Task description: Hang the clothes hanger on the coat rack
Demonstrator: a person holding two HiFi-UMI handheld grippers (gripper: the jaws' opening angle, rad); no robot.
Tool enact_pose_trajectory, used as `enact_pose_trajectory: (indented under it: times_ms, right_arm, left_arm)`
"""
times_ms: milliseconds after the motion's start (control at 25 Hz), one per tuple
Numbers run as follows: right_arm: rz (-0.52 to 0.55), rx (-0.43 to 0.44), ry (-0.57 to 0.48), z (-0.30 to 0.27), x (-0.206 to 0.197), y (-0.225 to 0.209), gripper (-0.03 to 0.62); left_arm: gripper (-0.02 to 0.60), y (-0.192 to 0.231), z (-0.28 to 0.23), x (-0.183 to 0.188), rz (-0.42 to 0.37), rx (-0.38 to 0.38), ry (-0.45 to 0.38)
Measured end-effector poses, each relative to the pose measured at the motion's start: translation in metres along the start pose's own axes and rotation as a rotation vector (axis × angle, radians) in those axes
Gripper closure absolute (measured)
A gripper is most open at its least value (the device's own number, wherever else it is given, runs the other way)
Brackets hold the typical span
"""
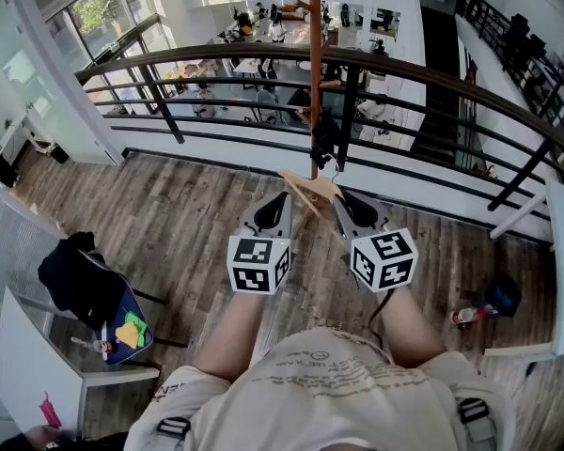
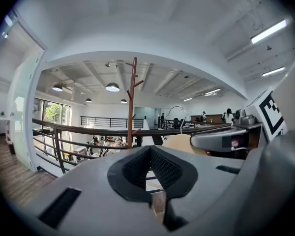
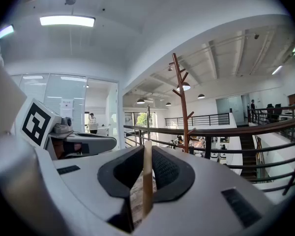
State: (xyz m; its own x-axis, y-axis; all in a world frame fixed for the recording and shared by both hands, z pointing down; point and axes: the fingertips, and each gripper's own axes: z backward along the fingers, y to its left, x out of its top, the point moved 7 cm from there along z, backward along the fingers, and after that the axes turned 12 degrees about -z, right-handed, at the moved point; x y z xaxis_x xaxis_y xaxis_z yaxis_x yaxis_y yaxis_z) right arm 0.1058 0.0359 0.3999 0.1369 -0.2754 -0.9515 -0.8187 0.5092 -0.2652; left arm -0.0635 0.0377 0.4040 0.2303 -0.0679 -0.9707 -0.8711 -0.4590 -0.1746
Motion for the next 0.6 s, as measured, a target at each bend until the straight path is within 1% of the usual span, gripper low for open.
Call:
enact_pose_trajectory:
  times_ms: [240, 400, 600]
  right_arm:
    - [-0.003, -0.006, 0.005, -0.004, -0.004, -0.001, 0.546]
    - [-0.014, -0.016, -0.001, -0.011, -0.006, 0.002, 0.546]
    - [0.001, -0.031, -0.006, -0.02, -0.006, 0.009, 0.546]
  left_arm:
    - [0.577, 0.001, -0.003, -0.006, 0.001, -0.009, 0.01]
    - [0.577, 0.008, -0.005, -0.012, 0.004, -0.017, 0.016]
    - [0.577, 0.02, -0.006, -0.014, 0.003, -0.032, 0.009]
